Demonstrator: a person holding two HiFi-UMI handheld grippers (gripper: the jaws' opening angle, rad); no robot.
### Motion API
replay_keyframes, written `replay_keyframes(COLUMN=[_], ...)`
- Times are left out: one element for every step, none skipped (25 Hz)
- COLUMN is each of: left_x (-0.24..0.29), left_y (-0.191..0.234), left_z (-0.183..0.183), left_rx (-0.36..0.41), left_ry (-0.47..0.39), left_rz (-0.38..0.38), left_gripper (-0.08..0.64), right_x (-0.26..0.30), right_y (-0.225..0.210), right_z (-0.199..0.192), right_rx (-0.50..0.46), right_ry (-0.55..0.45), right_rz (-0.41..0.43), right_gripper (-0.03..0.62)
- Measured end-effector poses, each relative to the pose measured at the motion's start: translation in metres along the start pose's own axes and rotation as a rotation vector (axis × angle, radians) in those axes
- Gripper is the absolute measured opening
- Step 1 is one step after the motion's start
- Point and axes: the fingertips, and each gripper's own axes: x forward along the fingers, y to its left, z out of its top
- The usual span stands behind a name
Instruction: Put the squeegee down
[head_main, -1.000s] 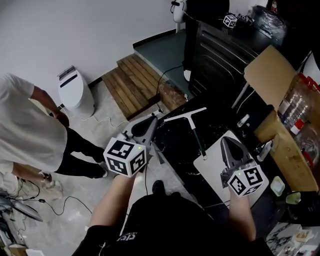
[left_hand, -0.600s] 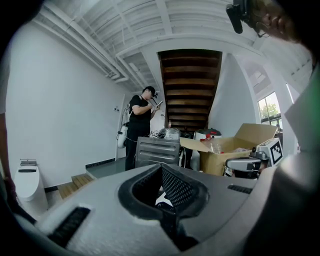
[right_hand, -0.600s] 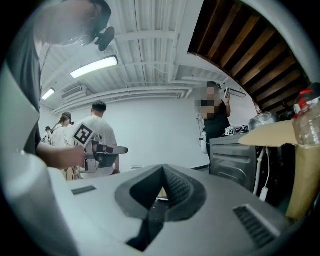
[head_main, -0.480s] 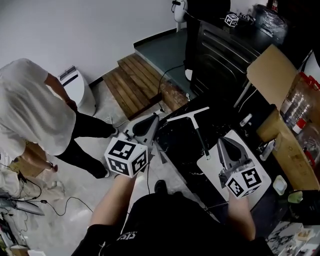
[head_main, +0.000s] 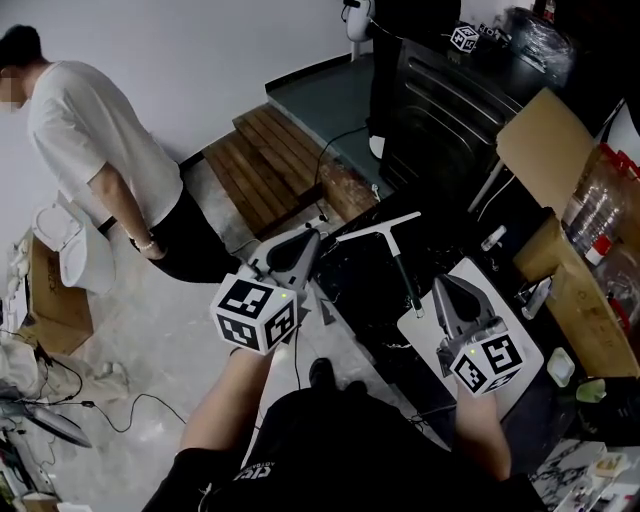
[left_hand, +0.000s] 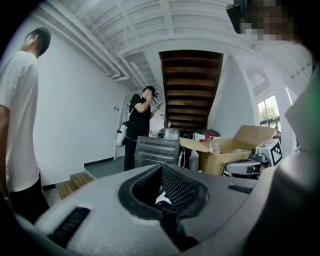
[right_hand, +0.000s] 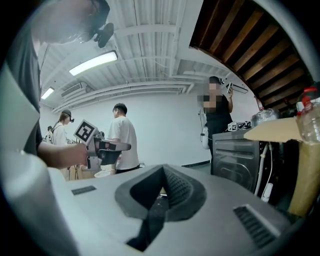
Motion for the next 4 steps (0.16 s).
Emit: replay_keyframes(left_x=[-0.0003,-0.0005,-0.0006,-0.0007], left_y=[0.0006,0.0010,0.0013,0.0016], left_z=[-0.0001,-0.0005,-0.0010,-0.0015], left_rx=[-0.001,-0.003,-0.005,-0.006], left_ry=[0.001,0.001,0.002,0.003], left_rz=[-0.001,-0.002,-0.004,-0.006], left_gripper=[0.009,0.009,0.009,0.009], right_x=[0.0005,0.0010,0.0015,0.0019], right_y=[0.0011,0.0020,0.0028,0.0036], right_z=[-0.0001,-0.0004,-0.0008,-0.0013], right_rx=[0.001,0.003,0.005,0.007], right_ry=[0.002,0.003,0.004,0.005], right_rz=[0.001,0.002,0.003,0.003], right_gripper=[0.003,0.003,0.003,0.003])
